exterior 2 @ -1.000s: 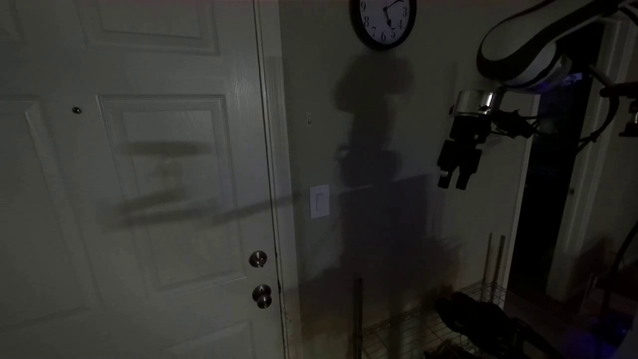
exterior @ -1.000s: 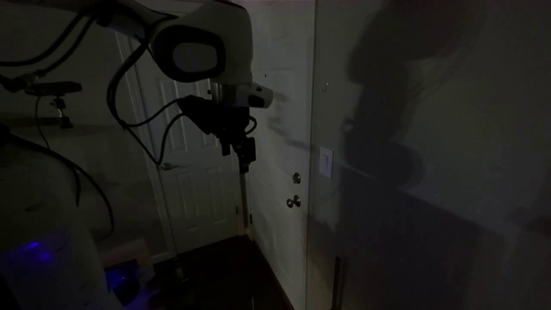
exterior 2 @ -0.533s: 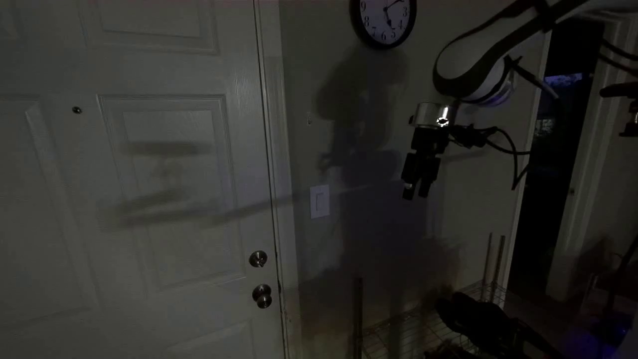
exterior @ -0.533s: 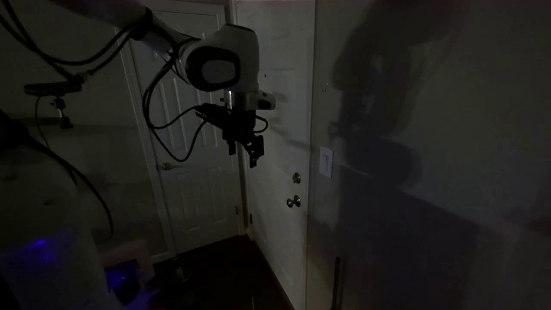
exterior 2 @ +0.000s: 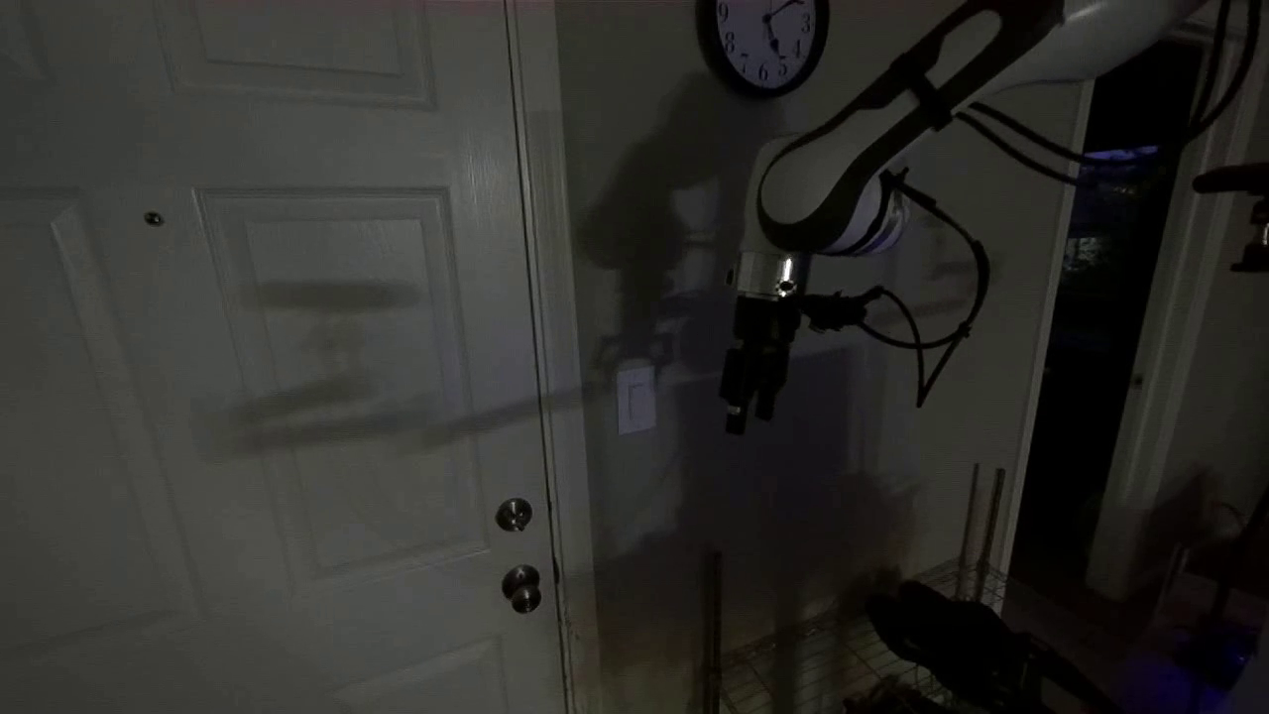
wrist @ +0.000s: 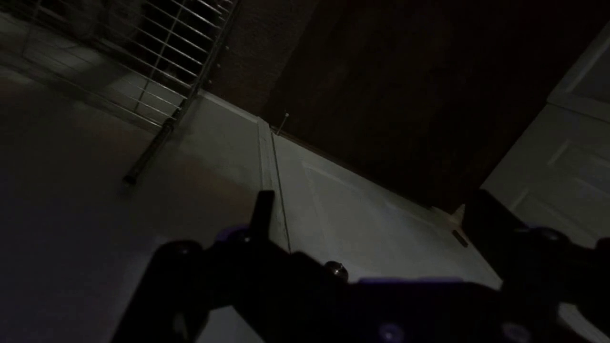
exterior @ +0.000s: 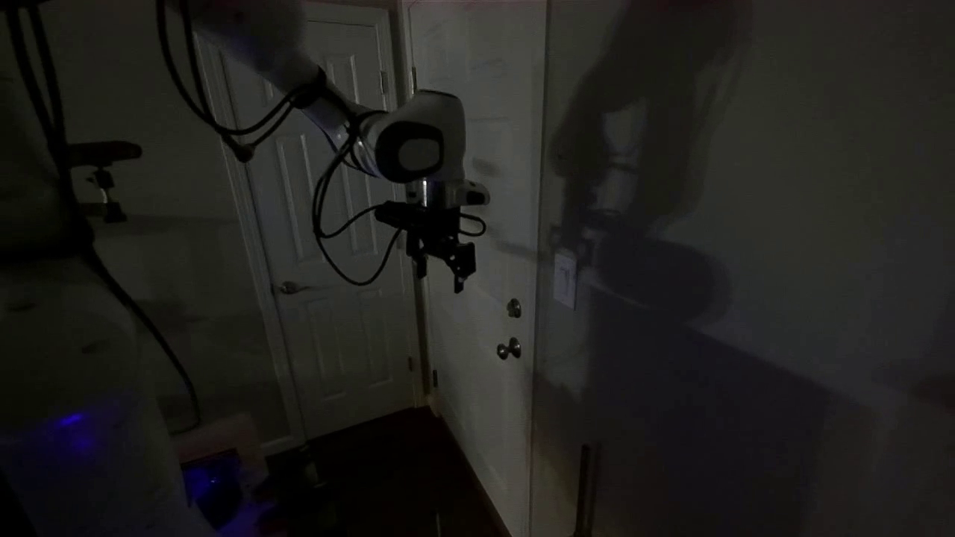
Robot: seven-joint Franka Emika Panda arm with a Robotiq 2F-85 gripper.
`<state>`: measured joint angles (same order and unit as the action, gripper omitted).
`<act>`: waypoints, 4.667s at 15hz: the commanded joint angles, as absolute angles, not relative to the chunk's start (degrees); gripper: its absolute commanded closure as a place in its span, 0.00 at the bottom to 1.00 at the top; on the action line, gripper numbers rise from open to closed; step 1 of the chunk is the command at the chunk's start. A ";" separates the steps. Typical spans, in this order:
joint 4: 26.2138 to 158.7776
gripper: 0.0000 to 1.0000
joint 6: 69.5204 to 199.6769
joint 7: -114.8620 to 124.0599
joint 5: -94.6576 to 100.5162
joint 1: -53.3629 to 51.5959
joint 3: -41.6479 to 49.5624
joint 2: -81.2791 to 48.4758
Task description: Turn on the light
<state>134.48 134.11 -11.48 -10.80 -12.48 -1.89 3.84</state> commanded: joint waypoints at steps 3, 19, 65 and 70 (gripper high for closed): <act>126.74 0.00 137.92 5.53 5.76 -10.23 -4.81 -5.62; 122.95 0.00 136.98 10.74 9.63 -10.64 -4.54 -9.48; 93.68 0.98 152.82 63.97 48.69 -24.27 14.97 -36.24; 91.24 0.98 150.71 64.18 48.99 -24.16 15.35 -37.75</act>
<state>93.99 152.08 61.69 46.20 -25.15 15.38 -36.03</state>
